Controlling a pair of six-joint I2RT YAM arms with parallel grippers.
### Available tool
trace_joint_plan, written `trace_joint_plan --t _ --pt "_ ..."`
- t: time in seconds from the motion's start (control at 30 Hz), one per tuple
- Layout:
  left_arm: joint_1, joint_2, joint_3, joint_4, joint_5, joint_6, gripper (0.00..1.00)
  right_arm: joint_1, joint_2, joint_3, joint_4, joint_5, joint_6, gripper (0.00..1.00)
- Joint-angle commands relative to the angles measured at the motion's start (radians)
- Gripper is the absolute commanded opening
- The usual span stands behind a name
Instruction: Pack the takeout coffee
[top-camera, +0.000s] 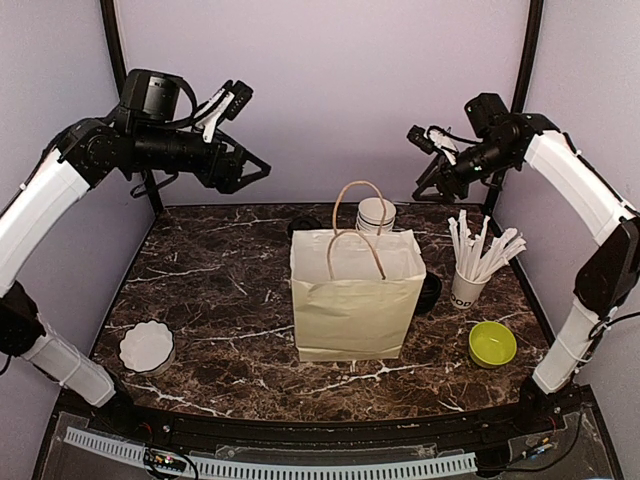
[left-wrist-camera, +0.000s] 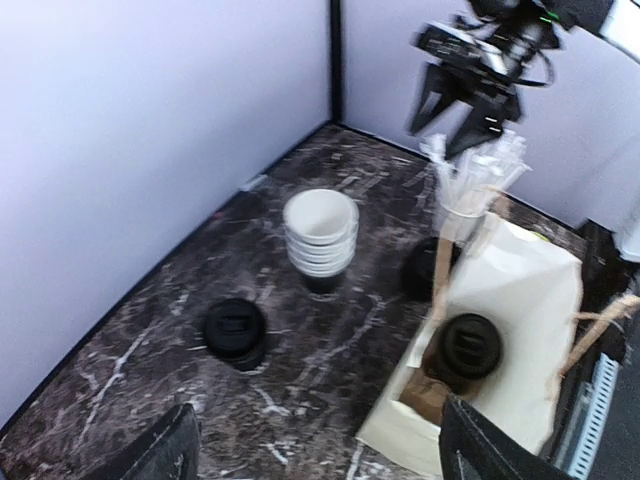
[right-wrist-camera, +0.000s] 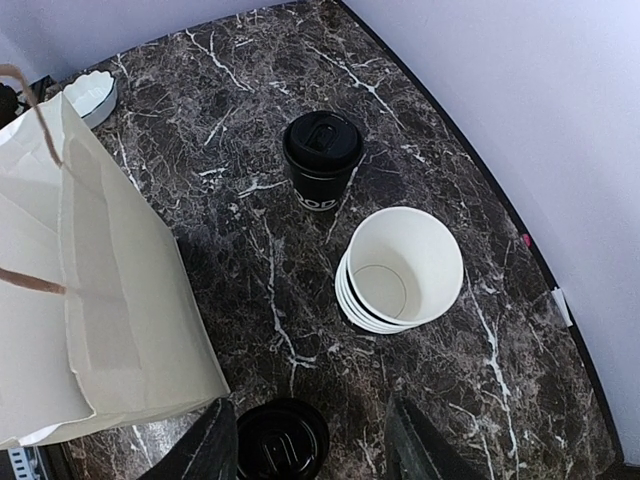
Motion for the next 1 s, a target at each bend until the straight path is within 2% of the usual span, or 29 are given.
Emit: trace_joint_plan --t 0.0,0.2,0.4,0.8,0.97 --pt "0.095 0.123 -0.024 0.095 -0.171 -0.007 0.85 -0.011 -0.032 -0.017 0.041 0.023 0.009 0.51" --pt "0.184 0.375 0.140 0.083 -0.057 0.021 0.87 -0.023 -0.042 -0.053 0.046 0.095 -0.015 0.52" --pt "0.193 0.575 0.244 0.095 0.052 0.048 0.89 -0.059 -0.031 -0.057 0.051 0.077 -0.006 0.53" --pt "0.189 0.699 0.273 0.159 0.079 0.031 0.86 -0.061 0.022 -0.018 0.044 0.064 -0.001 0.56" --pt "0.165 0.727 0.274 0.165 0.045 0.075 0.89 -0.061 0.025 -0.024 0.044 0.063 -0.004 0.56"
